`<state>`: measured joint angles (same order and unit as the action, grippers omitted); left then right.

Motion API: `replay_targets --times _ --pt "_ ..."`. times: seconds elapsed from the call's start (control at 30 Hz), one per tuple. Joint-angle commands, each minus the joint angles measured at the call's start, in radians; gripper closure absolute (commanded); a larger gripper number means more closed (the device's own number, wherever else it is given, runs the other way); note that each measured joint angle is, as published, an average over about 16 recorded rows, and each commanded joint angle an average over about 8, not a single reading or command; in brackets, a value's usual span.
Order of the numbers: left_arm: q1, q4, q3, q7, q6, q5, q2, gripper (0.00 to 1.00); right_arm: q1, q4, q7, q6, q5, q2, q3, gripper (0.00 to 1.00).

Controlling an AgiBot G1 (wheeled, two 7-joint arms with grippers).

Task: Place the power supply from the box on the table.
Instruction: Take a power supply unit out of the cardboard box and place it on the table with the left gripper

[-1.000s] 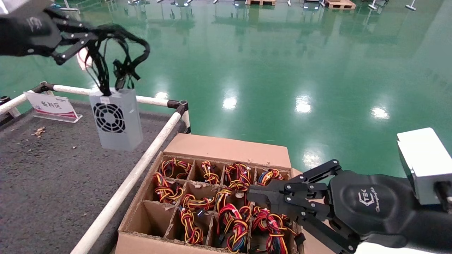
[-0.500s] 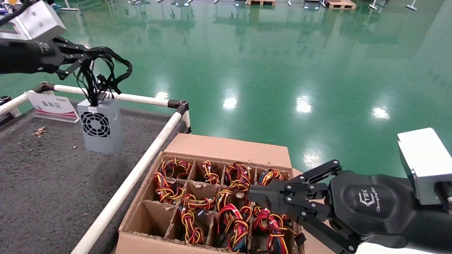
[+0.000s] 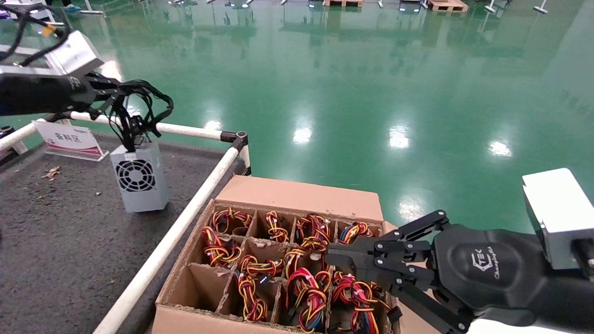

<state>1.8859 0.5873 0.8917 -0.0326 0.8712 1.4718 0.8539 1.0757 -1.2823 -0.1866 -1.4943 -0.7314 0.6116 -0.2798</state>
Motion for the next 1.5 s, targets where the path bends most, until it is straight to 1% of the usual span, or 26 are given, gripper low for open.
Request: replay_targets --times 0.03,0.43,0.7,1.13,1.5 --pt "-0.003 -0.021 0.008 0.016 -0.013 -0.011 0.01 1.0 0.0 0.0 0.0 0.0 0.0 0.0 0.0 1.0" --pt "-0.01 -0.089 0.054 0.083 -0.069 -0.088 0.059 1.0 0.0 0.0 0.0 0.0 0.0 0.0 0.0 1.0" --pt "0.009 -0.141 0.072 0.12 -0.099 -0.116 0.088 1.0 0.0 0.0 0.0 0.0 0.0 0.0 0.0 1.0" --pt "0.057 -0.228 0.08 0.18 -0.115 -0.148 0.134 1.0 0.0 0.0 0.0 0.0 0.0 0.0 0.0 1.0" --pt "0.048 -0.285 0.079 0.23 -0.108 -0.169 0.159 1.0 0.0 0.0 0.0 0.0 0.0 0.0 0.0 1.0"
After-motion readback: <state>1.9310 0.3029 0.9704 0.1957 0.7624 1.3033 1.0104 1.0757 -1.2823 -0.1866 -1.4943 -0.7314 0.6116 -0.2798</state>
